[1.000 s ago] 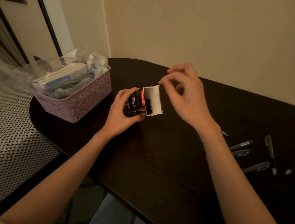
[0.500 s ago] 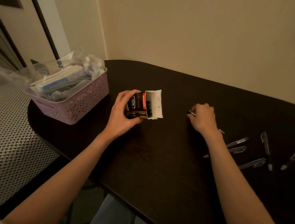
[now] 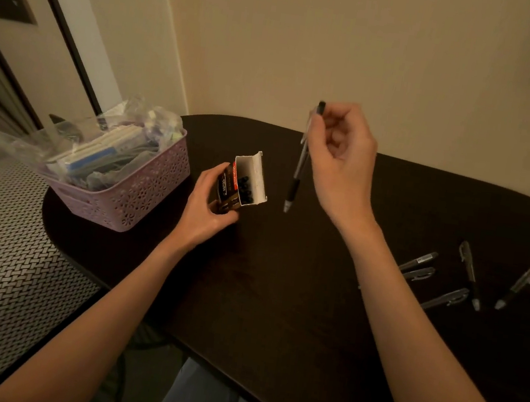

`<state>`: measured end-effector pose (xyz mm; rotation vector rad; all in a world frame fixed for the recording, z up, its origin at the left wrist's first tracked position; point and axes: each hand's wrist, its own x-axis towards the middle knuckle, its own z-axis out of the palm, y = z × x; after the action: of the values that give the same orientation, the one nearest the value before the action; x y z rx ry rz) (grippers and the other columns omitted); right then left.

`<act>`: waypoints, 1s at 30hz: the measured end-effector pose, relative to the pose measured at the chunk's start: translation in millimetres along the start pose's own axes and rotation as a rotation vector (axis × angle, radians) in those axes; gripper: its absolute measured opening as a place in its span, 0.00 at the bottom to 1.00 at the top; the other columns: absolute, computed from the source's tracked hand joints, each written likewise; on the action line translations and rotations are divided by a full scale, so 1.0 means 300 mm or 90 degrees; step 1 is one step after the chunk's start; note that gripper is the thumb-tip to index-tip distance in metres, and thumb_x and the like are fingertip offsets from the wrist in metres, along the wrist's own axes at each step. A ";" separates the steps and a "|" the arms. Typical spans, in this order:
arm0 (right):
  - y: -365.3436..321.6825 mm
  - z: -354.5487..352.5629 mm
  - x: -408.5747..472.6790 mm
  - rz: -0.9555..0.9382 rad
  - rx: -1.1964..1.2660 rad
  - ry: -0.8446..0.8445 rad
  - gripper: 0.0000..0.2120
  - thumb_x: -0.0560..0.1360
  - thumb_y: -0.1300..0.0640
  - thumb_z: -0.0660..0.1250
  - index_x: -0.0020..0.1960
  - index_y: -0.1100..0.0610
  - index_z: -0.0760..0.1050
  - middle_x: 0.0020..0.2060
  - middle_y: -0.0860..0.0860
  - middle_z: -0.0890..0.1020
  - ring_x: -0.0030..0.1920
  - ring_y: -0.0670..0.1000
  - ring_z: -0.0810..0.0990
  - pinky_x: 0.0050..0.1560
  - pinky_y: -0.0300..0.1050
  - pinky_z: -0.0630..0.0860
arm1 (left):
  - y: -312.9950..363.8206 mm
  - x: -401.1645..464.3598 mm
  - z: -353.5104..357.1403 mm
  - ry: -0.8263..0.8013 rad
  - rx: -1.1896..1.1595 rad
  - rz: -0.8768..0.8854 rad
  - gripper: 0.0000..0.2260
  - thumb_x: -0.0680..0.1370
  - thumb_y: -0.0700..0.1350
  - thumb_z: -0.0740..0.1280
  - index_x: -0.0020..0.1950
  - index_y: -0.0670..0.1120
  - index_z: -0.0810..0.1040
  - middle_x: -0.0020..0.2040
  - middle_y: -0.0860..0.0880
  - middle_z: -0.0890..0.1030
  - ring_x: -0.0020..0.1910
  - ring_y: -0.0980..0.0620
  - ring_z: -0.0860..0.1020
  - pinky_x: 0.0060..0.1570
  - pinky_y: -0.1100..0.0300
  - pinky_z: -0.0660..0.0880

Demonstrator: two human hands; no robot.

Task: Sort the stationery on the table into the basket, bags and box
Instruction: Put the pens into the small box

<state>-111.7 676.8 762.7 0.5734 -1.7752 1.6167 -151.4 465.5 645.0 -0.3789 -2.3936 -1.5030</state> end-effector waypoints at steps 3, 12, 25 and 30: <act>-0.086 0.023 -0.022 -0.125 0.093 0.020 0.05 0.78 0.66 0.62 0.53 0.60 0.69 0.41 0.49 0.75 0.39 0.47 0.77 0.39 0.45 0.78 | 0.001 0.002 -0.011 -0.013 0.008 0.003 0.36 0.66 0.43 0.73 0.71 0.55 0.64 0.69 0.52 0.65 0.69 0.53 0.65 0.66 0.50 0.70; -0.033 0.060 -0.056 -0.174 -0.009 -0.067 0.06 0.77 0.64 0.63 0.53 0.60 0.69 0.43 0.57 0.77 0.41 0.51 0.79 0.41 0.47 0.79 | 0.008 0.008 -0.004 -0.019 0.013 0.025 0.34 0.68 0.40 0.77 0.70 0.52 0.67 0.66 0.53 0.68 0.66 0.60 0.68 0.60 0.64 0.70; 0.062 0.098 -0.090 -0.015 -0.123 -0.216 0.05 0.76 0.63 0.67 0.51 0.60 0.75 0.47 0.50 0.79 0.46 0.43 0.80 0.47 0.36 0.78 | 0.007 0.007 -0.010 -0.016 0.019 0.025 0.35 0.65 0.51 0.76 0.70 0.52 0.67 0.66 0.52 0.70 0.66 0.57 0.70 0.64 0.54 0.72; 0.090 0.107 -0.095 -0.054 -0.303 -0.181 0.09 0.74 0.55 0.70 0.51 0.57 0.80 0.53 0.50 0.70 0.50 0.43 0.69 0.46 0.29 0.69 | 0.003 0.007 -0.008 -0.006 0.032 0.030 0.35 0.66 0.48 0.76 0.70 0.51 0.67 0.66 0.51 0.70 0.66 0.56 0.70 0.65 0.54 0.71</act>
<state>-116.9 645.9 722.9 0.6604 -2.2159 1.0352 -152.9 463.8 647.6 -0.4281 -2.4081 -1.4209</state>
